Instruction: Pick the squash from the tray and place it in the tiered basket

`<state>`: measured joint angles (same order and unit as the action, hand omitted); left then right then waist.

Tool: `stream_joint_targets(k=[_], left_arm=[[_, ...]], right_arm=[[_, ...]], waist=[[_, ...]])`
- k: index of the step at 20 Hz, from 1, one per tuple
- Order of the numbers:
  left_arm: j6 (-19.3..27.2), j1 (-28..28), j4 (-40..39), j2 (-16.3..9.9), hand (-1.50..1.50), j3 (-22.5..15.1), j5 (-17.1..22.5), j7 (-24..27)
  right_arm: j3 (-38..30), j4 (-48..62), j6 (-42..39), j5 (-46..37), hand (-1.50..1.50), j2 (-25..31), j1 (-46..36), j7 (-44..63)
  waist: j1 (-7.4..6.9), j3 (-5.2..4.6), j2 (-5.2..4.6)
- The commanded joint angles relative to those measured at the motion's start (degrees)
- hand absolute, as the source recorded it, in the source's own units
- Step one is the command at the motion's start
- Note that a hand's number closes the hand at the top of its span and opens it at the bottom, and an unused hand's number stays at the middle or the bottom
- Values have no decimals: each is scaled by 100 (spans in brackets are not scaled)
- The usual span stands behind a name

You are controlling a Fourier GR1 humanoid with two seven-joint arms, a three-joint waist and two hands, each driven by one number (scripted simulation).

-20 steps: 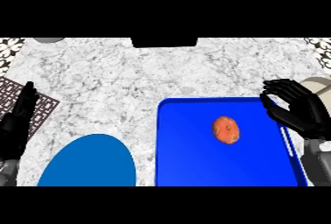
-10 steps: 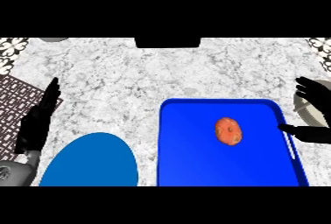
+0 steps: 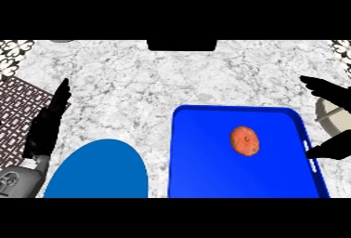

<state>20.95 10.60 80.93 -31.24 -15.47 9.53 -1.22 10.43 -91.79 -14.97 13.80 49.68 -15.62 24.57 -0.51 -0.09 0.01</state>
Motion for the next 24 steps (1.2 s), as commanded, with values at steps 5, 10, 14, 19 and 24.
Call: stream_joint_targets(k=[5, 10, 14, 19, 24], left_arm=[[-90, -133, 344, 18, 0, 175, -221, -267], [-185, -194, -86, 301, 0, 251, -394, 186], [-197, -154, 176, 404, 0, 316, -540, -154], [-411, 150, -1, 565, 0, 552, -676, -338], [-768, -265, 176, 557, 0, 831, -747, -83]], right_arm=[[509, 227, -261, -282, -150, -710, -1315, 1983], [824, 430, -442, -444, -150, -1353, -1613, 2710], [857, 468, -734, -860, -150, -1378, -1243, 2634], [472, 706, -1181, -1022, -150, -1540, -1465, 2785], [703, 159, -1025, -1792, -150, -1987, -705, 2620]], waist=[[-37, 6, 3], [-18, 5, -5], [17, 9, 0], [39, 9, -2], [41, 9, 3]])
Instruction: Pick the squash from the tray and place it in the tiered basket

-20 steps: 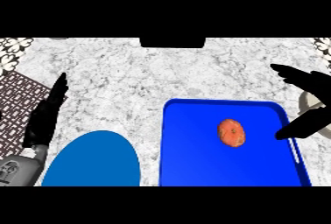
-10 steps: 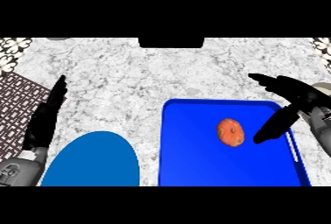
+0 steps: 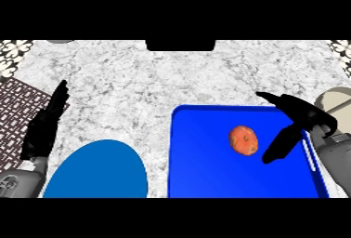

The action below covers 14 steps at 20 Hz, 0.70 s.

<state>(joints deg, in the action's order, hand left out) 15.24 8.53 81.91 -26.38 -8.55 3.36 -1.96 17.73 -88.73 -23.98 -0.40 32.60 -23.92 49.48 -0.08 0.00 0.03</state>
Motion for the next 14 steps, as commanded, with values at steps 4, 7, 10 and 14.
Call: stream_joint_targets(k=[4, 7, 10, 14], left_arm=[[-72, 6, -100, 326, 0, 153, -339, 65], [-124, 122, -304, 464, 0, 193, -470, 79], [-626, 326, -439, 129, 0, 674, -191, 28], [-694, -216, -67, 249, 0, 731, -381, 129]], right_arm=[[78, 156, -192, -1007, -150, -368, -25, -348], [72, -955, -270, -996, -150, -373, 452, 439], [105, -951, -317, -1330, -150, -536, 458, 304], [-217, -869, -638, -1487, -150, -624, 492, 88]], waist=[[-18, 0, -8], [29, -2, 3], [22, -2, 0], [-7, -1, 2]])
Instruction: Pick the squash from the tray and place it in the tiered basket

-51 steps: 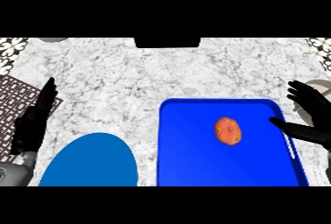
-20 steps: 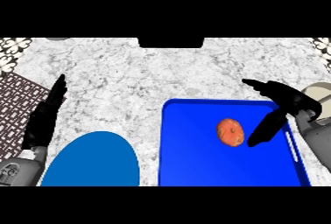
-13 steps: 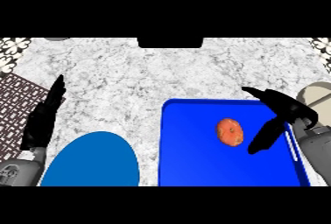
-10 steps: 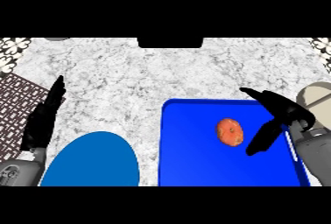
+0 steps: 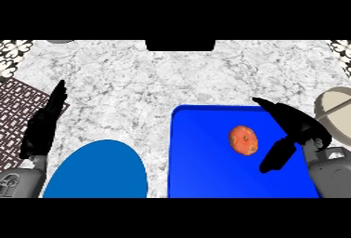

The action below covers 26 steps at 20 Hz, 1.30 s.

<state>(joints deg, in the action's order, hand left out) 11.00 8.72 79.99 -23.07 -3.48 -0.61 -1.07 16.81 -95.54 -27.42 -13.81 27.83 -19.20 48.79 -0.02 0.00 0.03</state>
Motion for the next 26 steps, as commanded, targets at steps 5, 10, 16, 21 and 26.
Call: stream_joint_targets(k=[5, 10, 16, 21, 26], left_arm=[[-298, 94, 208, 121, 0, 266, -202, -328], [-228, 112, -121, 443, 0, 296, -479, 32], [-497, -199, 641, 404, 0, 501, -547, -419], [-517, 69, 256, 678, 0, 512, -779, -286], [-792, -122, 326, 593, 0, 770, -725, -183]], right_arm=[[-94, 279, -249, -565, -150, -690, -72, 307], [-96, 732, -115, -1081, -150, -858, 227, -325], [-263, 425, -250, -1356, -150, -1024, 588, -518], [-527, 1216, -343, -1551, -150, -1350, 51, -709], [-429, 1130, -344, -1788, -150, -1558, 379, -819]], waist=[[-13, 0, -2], [-2, 0, -6], [-4, 1, 3], [-10, 0, -4], [-6, 0, -1]])
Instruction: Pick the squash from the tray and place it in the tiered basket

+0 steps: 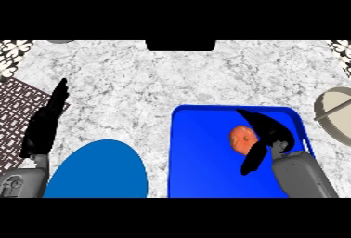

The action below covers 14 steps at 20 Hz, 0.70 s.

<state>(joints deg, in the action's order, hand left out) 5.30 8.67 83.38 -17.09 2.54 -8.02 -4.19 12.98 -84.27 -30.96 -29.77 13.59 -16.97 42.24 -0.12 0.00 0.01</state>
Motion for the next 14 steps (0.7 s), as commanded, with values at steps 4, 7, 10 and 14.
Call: stream_joint_targets(k=[4, 7, 10, 14], left_arm=[[-259, -1, 219, -8, 0, 229, 1, -226], [-31, 304, -151, 226, 0, 55, -205, -192], [-62, 27, -182, 228, 0, 79, -182, 237], [-125, 375, -653, 177, 0, 291, -241, 350]], right_arm=[[-306, 733, -277, -93, -150, -213, -300, -223], [81, 591, -653, -27, 150, -215, 98, -359], [517, 748, -597, -532, 150, 178, -207, -1231], [356, 715, -445, -750, 150, 31, -151, -1308]], waist=[[-10, 0, 1], [20, 0, -3], [-26, 0, -14], [18, -1, -6]])
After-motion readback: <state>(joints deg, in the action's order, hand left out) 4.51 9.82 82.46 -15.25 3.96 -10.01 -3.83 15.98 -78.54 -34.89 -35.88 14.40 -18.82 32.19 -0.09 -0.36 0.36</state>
